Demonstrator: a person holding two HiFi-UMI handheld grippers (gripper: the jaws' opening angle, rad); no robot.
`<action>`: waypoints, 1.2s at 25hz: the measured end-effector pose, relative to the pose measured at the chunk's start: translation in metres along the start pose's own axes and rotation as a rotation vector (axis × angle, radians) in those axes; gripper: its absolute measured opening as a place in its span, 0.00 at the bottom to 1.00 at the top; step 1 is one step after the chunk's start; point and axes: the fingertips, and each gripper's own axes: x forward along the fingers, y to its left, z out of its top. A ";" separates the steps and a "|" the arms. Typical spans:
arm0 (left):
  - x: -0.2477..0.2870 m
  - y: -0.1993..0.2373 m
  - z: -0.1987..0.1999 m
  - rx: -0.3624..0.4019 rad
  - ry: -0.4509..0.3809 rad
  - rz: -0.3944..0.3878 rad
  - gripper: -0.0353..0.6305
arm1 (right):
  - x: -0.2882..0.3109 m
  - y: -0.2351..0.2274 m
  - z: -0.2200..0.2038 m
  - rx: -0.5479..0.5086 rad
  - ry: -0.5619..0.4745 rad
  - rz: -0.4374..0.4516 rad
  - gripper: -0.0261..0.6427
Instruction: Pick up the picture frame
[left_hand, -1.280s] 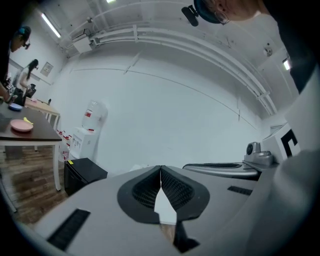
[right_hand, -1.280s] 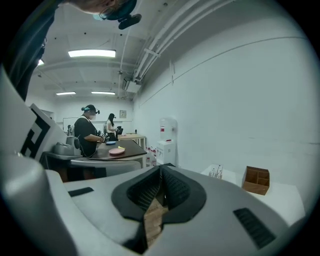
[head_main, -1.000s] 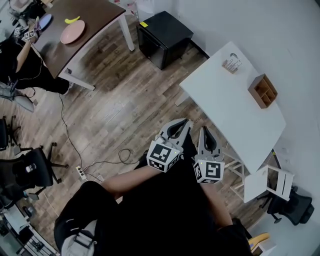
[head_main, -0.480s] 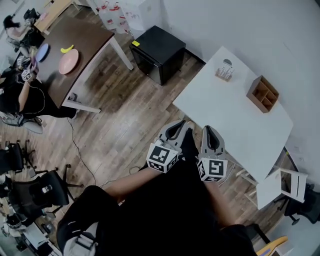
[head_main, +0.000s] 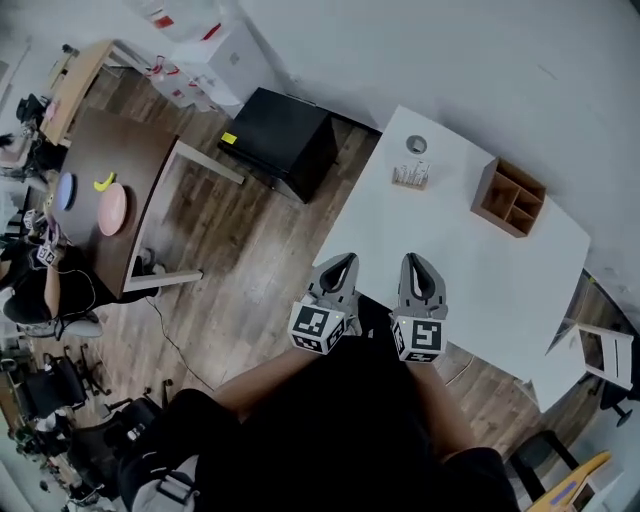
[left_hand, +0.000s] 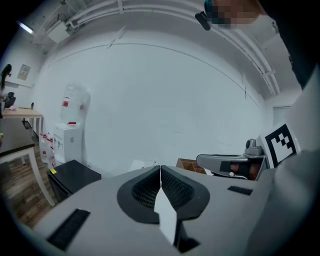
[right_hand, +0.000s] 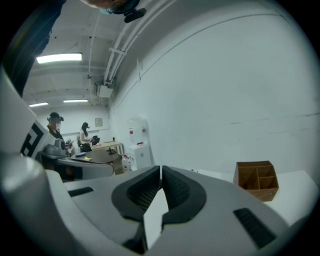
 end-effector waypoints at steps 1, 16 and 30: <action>0.012 0.002 -0.001 0.000 0.007 -0.008 0.08 | 0.009 -0.010 -0.003 0.003 0.008 -0.010 0.09; 0.162 0.038 -0.031 0.028 0.057 0.013 0.08 | 0.111 -0.097 -0.049 0.000 0.106 -0.062 0.09; 0.261 0.065 -0.070 0.040 0.127 -0.007 0.24 | 0.199 -0.150 -0.118 0.018 0.225 -0.089 0.10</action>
